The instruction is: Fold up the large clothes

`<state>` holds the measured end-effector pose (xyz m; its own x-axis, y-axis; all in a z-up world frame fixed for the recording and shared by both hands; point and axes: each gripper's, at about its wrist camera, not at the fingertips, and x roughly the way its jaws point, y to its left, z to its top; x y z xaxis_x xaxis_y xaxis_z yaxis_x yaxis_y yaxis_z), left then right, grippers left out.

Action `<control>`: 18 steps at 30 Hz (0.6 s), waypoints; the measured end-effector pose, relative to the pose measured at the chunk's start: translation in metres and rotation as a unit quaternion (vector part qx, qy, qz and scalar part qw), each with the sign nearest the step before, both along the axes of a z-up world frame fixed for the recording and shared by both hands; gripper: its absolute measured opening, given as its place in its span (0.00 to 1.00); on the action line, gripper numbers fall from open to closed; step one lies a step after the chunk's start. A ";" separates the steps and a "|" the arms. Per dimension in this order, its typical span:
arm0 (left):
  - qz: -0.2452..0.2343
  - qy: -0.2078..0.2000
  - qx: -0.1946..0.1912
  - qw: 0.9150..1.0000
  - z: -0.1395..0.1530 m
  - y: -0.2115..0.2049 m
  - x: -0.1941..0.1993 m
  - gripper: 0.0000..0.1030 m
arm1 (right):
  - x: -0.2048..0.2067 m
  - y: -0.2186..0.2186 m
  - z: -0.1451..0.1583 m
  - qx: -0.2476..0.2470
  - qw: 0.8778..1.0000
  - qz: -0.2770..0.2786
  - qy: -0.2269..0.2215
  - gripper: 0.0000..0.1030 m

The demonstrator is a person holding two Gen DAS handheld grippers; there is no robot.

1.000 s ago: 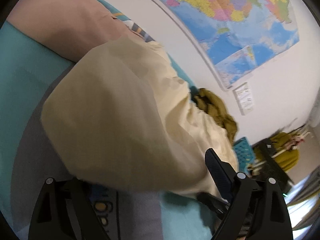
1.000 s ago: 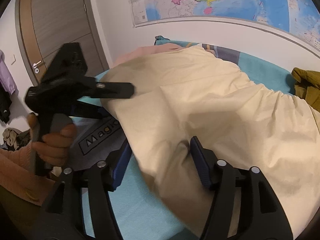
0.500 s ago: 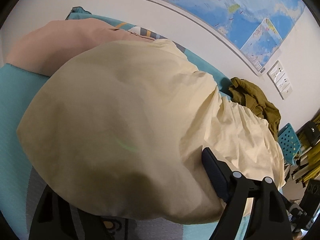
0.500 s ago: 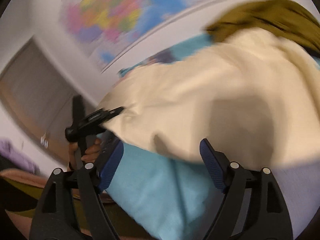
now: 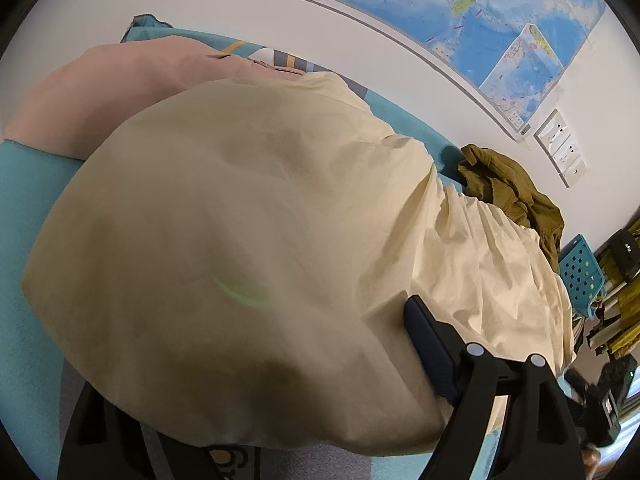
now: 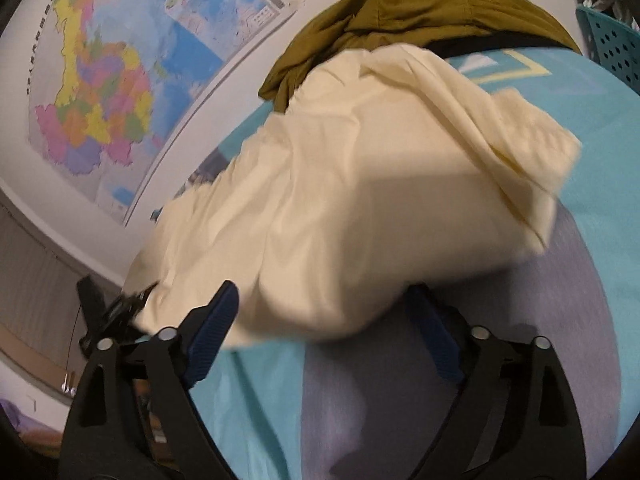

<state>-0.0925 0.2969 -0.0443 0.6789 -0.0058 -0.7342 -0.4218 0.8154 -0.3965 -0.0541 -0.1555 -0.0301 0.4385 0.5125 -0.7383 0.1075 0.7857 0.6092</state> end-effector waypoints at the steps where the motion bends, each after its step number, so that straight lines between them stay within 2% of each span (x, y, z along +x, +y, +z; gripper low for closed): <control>1: -0.001 0.000 -0.001 1.000 0.000 0.001 0.000 0.79 | 0.005 0.002 -0.001 0.003 1.000 -0.008 -0.002 0.90; 3: 0.000 0.000 -0.003 1.000 0.000 0.002 0.001 0.80 | 0.014 0.008 -0.005 0.002 0.999 -0.032 -0.008 0.90; 6: 0.051 -0.004 0.013 0.999 0.003 0.009 -0.007 0.80 | 0.021 0.011 -0.006 -0.002 0.998 -0.057 -0.015 0.90; 9: 0.037 -0.004 0.004 0.999 0.001 0.014 -0.007 0.82 | 0.016 0.011 -0.004 -0.019 0.998 -0.064 -0.001 0.89; 12: 0.027 -0.005 0.006 1.000 0.001 0.015 -0.007 0.82 | -0.003 -0.005 -0.005 -0.009 0.996 -0.091 0.017 0.86; 16: 0.023 0.002 0.013 1.000 0.002 0.012 0.002 0.87 | -0.005 -0.010 -0.005 -0.002 0.996 -0.093 0.015 0.87; 18: 0.022 0.006 0.020 1.000 0.002 0.010 0.005 0.89 | 0.009 -0.002 -0.008 -0.021 0.996 -0.085 0.000 0.92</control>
<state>-0.0872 0.3064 -0.0420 0.6691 0.0529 -0.7413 -0.4618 0.8111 -0.3589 -0.0447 -0.1574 -0.0377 0.5154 0.3992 -0.7583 0.2413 0.7815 0.5754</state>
